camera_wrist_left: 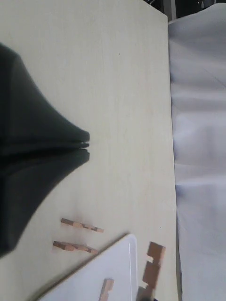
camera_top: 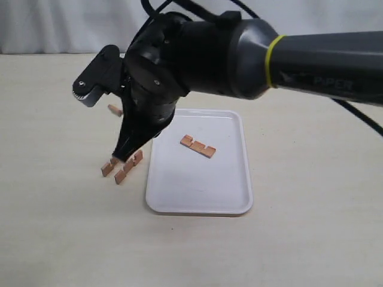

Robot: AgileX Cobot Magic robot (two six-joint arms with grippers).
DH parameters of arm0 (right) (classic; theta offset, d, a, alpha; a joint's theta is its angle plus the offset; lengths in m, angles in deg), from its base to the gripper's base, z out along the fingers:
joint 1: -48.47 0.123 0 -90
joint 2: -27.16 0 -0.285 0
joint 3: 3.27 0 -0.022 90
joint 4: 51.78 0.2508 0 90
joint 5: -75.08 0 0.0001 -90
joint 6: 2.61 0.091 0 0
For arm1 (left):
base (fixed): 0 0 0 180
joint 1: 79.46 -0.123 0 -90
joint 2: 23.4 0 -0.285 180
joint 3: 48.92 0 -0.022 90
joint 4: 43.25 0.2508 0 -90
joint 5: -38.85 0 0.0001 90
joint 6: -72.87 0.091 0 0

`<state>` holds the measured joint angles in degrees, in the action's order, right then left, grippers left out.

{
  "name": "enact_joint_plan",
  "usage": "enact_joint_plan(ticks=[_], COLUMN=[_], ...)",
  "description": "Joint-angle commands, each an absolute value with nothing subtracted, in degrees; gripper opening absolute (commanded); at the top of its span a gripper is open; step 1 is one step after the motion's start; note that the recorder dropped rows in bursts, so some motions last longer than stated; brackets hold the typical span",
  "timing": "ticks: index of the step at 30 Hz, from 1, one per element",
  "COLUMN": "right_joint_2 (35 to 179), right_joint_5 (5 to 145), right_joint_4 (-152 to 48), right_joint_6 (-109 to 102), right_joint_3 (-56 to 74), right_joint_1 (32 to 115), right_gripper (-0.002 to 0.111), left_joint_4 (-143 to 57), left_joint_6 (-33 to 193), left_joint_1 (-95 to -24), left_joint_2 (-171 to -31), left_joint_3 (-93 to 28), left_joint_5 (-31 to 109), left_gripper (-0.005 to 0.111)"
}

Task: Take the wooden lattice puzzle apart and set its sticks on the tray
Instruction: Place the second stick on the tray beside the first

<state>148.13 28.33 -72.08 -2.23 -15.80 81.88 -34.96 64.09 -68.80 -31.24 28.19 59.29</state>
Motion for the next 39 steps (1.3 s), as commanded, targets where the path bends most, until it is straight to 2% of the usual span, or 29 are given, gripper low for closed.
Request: enact_joint_plan(ticks=[1,9,14,18,23,25,32,39], right_joint_2=[147.1,147.1,147.2,147.2,147.2,147.2,147.2,147.2], right_joint_5=[21.7,24.6,25.9,25.7,25.7,25.7,26.9,34.1], right_joint_4=[-93.0,-118.7,-118.6,-118.1,-116.9,-116.7,-112.6,-86.9], right_joint_6=[6.0,30.3,34.2,34.2,34.2,34.2,31.0,23.8], right_joint_3=[-10.4,3.4,5.4,5.4,5.4,5.4,2.9,-5.2], right_joint_1=[81.5,80.3,79.0,79.0,79.2,79.5,82.2,82.4], right_gripper=[0.005,0.005,0.007,0.024,0.053,0.058,0.059,0.059], left_joint_4=[-34.8,-34.8,-34.8,-34.8,-34.8,-34.8,-34.8,-34.8], left_joint_6=[64.0,64.0,64.0,64.0,64.0,64.0,64.0,64.0], left_joint_1=[-68.8,-68.8,-68.8,-68.8,-68.8,-68.8,-68.8,-68.8], left_joint_2=[-31.2,-31.2,-31.2,-31.2,-31.2,-31.2,-31.2,-31.2], left_joint_3=[28.3,28.3,28.3,28.3,28.3,28.3,28.3,28.3], left_joint_5=[58.8,58.8,58.8,58.8,58.8,58.8,58.8,58.8], left_gripper=[0.000,0.000,0.000,0.000,0.000,0.000,0.000,0.000])
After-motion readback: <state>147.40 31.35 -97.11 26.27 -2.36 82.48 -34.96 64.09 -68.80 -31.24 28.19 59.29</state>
